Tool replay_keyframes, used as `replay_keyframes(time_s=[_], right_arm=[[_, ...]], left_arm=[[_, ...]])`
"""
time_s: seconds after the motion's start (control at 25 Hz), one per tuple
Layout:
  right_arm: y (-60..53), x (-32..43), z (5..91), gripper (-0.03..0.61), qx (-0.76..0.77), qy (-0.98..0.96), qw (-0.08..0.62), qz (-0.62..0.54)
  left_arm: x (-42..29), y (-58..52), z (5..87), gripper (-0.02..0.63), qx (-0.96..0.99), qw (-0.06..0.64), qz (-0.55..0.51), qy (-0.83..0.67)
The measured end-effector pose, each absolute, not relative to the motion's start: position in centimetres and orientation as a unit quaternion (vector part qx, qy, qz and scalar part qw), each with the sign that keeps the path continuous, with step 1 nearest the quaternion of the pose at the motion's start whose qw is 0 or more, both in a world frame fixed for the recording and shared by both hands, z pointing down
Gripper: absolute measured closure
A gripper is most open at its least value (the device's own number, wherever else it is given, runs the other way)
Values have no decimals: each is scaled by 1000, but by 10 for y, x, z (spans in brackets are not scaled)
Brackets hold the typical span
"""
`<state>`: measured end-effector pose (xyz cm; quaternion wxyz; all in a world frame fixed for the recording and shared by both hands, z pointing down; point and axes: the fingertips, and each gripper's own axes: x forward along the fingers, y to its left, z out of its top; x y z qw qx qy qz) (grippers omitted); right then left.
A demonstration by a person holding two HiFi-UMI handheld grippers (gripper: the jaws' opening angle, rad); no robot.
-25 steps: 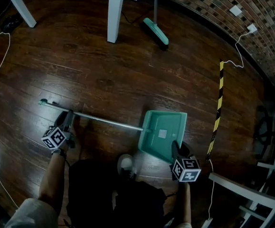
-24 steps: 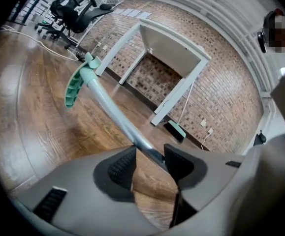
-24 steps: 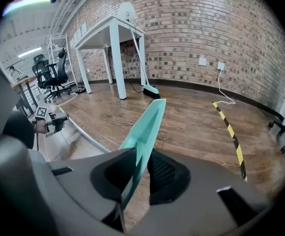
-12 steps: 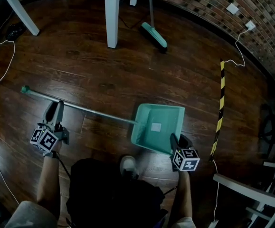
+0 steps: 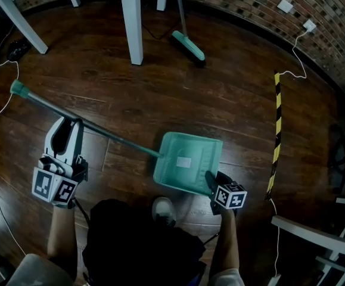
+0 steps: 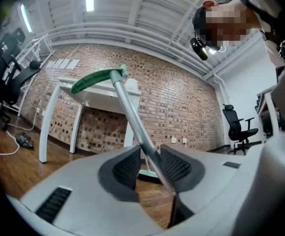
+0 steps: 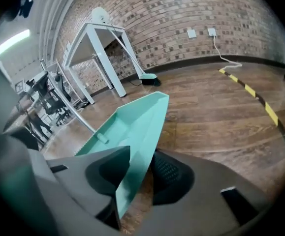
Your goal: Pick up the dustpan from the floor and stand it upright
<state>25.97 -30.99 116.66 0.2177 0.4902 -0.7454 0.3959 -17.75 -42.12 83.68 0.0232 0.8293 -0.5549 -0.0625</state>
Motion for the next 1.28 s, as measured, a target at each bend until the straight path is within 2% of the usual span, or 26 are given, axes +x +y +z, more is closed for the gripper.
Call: replay_keyframes(time_s=[0.04, 0.08, 0.12, 0.28, 0.48, 0.52, 0.72, 0.96, 1.2, 1.28], right_arm=[[-307, 258, 1171, 430, 473, -750, 209, 413], [-304, 257, 1176, 333, 456, -753, 206, 427], [-302, 258, 1180, 275, 441, -755, 211, 436], [-294, 282, 1184, 259, 447, -751, 243, 420], [-292, 297, 1164, 262, 486, -751, 240, 377], [-294, 295, 1154, 276, 494, -754, 235, 363], [-305, 288, 1085, 423, 542, -761, 213, 286], [-311, 268, 965, 595, 576, -769, 170, 221], [-314, 257, 833, 597, 577, -780, 159, 184], [-313, 257, 786, 597, 578, -781, 157, 174]], left_arm=[[-175, -421, 835, 468, 828, 19, -64, -557], [-173, -420, 831, 471, 826, 15, -67, -560], [-170, -419, 827, 472, 825, 10, -71, -561], [-147, -411, 807, 474, 839, -40, -51, -541], [-110, -396, 794, 472, 854, -76, -13, -514], [-103, -392, 790, 471, 858, -81, -8, -508], [-67, -377, 772, 453, 878, -83, 13, -470], [-39, -362, 760, 442, 888, -25, 62, -454], [-47, -341, 730, 451, 881, 15, 132, -455], [-49, -341, 705, 520, 875, 21, 139, -463]])
